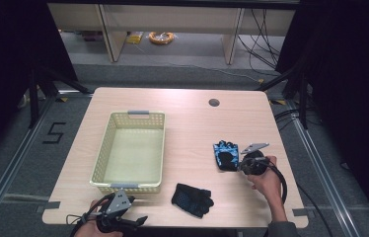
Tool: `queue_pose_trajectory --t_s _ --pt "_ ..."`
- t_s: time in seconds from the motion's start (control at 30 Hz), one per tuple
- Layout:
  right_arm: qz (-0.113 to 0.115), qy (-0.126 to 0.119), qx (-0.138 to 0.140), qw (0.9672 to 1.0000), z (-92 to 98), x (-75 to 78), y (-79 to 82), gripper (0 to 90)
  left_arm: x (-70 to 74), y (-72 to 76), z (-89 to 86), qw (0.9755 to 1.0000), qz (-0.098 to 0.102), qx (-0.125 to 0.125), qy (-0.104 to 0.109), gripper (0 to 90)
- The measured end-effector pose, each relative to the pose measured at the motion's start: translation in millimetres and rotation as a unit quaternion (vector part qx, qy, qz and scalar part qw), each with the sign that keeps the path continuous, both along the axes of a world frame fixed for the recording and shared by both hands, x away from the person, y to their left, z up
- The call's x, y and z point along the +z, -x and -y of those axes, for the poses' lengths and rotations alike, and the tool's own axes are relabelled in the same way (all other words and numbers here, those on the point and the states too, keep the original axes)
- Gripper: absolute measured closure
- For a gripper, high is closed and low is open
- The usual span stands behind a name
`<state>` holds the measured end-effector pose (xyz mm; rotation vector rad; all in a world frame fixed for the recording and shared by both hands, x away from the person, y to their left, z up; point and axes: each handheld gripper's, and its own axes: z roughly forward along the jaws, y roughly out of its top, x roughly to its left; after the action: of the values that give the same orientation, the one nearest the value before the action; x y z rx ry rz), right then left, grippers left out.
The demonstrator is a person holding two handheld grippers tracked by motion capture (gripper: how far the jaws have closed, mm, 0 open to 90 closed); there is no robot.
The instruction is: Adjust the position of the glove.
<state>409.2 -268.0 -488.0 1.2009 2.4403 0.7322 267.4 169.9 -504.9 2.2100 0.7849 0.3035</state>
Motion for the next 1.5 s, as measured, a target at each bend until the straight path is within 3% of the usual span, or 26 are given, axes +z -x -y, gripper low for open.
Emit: queue_pose_trajectory --t_s 0.03,0.1,0.13,0.17,0.23,0.27,0.3,0.37,0.4,0.47,0.57,0.63,0.77,0.8,0.9,0.93,1.17,1.23,1.27,1.4,1.43,1.47,1.5 --pt "-0.008 0.013 0.006 0.9999 0.4 1.2 -0.4 90.0 0.0 0.0 0.0 1.0000 0.000 0.000 0.000 24.7" --pt "-0.007 0.013 0.005 0.9999 -1.6 -0.2 -1.4 90.0 -0.1 0.0 0.0 1.0000 0.000 0.000 -0.001 24.6" --pt "-0.003 0.002 0.003 1.0000 -3.7 -2.5 -2.0 90.0 -0.1 -0.3 -0.1 1.0000 0.001 -0.002 -0.002 24.7" --pt "-0.009 0.015 0.009 0.9998 -3.7 -1.5 -2.4 90.0 -0.1 -0.4 -0.1 1.0000 0.001 -0.003 -0.002 24.7" --pt "-0.008 0.016 0.014 0.9997 -6.0 -3.4 -3.5 90.0 -0.4 0.1 0.7 1.0000 0.000 -0.002 0.004 24.7" --pt "-0.006 0.011 0.011 0.9999 -7.8 -4.2 -3.9 90.0 -0.4 0.2 0.8 1.0000 0.000 -0.001 0.005 24.7" --pt "-0.013 0.011 0.007 0.9998 -8.9 -3.1 -3.4 90.0 0.4 -0.8 -0.7 0.9999 0.003 -0.006 -0.008 24.7" --pt "-0.007 0.006 0.013 0.9999 -13.1 -4.4 -3.5 90.0 0.4 -0.8 -0.7 0.9999 0.003 -0.006 -0.008 24.7" --pt "-0.015 0.007 0.019 0.9997 -15.3 -2.9 -3.2 90.0 0.3 -0.7 -0.5 1.0000 0.002 -0.005 -0.007 24.7" --pt "-0.004 0.004 0.025 0.9997 -22.6 -5.4 -4.0 90.0 -0.1 -0.3 0.0 1.0000 0.001 -0.003 -0.002 24.6" --pt "-0.026 -0.005 0.023 0.9994 -31.8 -4.8 -4.9 90.0 -0.2 -0.3 0.1 1.0000 0.001 -0.003 -0.002 24.7" --pt "-0.014 -0.007 0.039 0.9991 -40.7 -6.9 -8.3 90.0 -0.1 -0.3 0.0 1.0000 0.001 -0.003 -0.001 24.7" --pt "-0.012 -0.007 0.045 0.9989 -49.4 -7.0 -10.6 90.0 -0.5 -0.5 0.2 1.0000 0.001 -0.002 -0.001 24.7" --pt "-0.001 -0.010 0.045 0.9989 -52.6 -8.6 -12.3 90.0 -0.6 -0.5 0.3 1.0000 0.001 -0.002 -0.002 24.7" --pt "-0.009 -0.009 0.049 0.9987 -61.0 -7.3 -16.3 90.0 -1.5 0.7 1.2 1.0000 -0.007 0.005 0.004 24.7" --pt "-0.008 -0.010 0.051 0.9986 -64.0 -7.4 -18.0 90.0 -0.7 -0.2 0.5 1.0000 0.001 -0.002 -0.001 24.7" --pt "-0.001 -0.024 0.050 0.9984 -80.9 -10.0 -31.0 90.0 -0.2 -0.4 -0.5 1.0000 0.000 -0.002 0.000 24.7" --pt "-0.010 -0.027 0.047 0.9985 -83.2 -7.3 -33.4 90.0 -0.2 -0.4 -0.5 1.0000 0.000 -0.002 -0.001 24.7" --pt "-0.002 -0.030 0.048 0.9984 -84.9 -8.8 -35.7 90.0 -0.3 -0.4 -0.5 1.0000 0.000 -0.003 -0.001 24.7" --pt "-0.009 -0.036 0.046 0.9983 -88.0 -6.6 -41.5 90.0 -0.2 0.0 -0.2 1.0000 -0.001 -0.004 -0.001 24.7" --pt "0.003 -0.043 0.047 0.9980 -88.9 -8.8 -43.4 90.0 -0.4 0.2 -0.1 1.0000 0.000 0.001 -0.001 24.7" --pt "-0.009 -0.042 0.047 0.9980 -89.7 -7.0 -44.0 90.0 -0.1 0.2 -0.3 1.0000 -0.001 0.000 0.001 24.7" --pt "0.003 -0.042 0.048 0.9980 -90.6 -8.9 -45.4 90.0 -0.1 0.2 -0.4 1.0000 -0.002 0.000 0.001 24.7"
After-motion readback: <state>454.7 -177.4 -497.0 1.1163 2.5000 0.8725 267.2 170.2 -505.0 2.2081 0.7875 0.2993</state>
